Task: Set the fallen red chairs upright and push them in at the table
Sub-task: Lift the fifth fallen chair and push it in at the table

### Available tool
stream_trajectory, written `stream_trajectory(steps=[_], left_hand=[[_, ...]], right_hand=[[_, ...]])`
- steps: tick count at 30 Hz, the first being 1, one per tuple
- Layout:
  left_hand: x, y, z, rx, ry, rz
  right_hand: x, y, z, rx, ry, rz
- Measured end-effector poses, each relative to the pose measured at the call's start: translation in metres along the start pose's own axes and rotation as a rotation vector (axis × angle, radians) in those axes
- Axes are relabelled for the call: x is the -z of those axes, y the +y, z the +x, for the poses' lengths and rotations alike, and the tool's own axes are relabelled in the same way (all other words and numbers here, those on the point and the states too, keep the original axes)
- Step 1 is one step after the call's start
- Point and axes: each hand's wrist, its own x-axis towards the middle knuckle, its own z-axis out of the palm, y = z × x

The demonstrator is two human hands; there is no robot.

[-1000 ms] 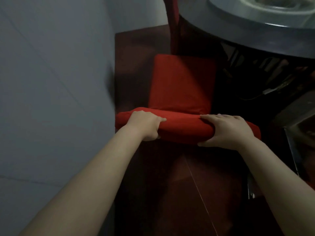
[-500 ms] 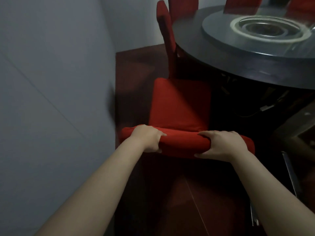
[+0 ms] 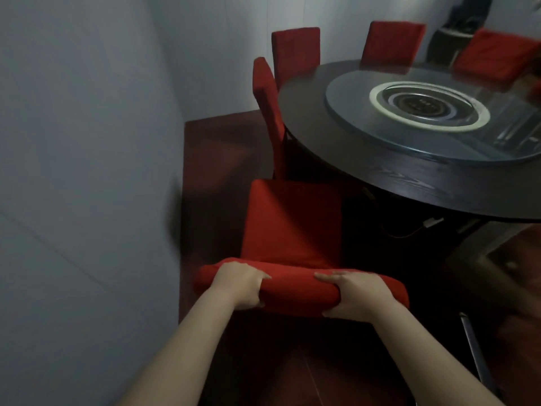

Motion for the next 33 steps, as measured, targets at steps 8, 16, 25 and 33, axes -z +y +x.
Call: stream_trajectory(steps=[8, 16, 25, 33], left_hand=[[-0.020, -0.004, -0.012, -0.134, -0.079, 0.075], [-0.007, -0.068, -0.032, -0.240, -0.136, 0.158], [0.020, -0.124, -0.025, -0.344, -0.168, 0.250], [0.041, -0.126, -0.001, -0.352, -0.106, 0.258]], right_hand=[[-0.013, -0.024, -0.023, -0.080, -0.114, 0.019], [-0.012, -0.105, -0.029, -0.159, -0.119, 0.053], [-0.007, -0.167, -0.014, -0.277, -0.079, 0.113], [0.019, -0.154, 0.002, -0.322, -0.052, 0.054]])
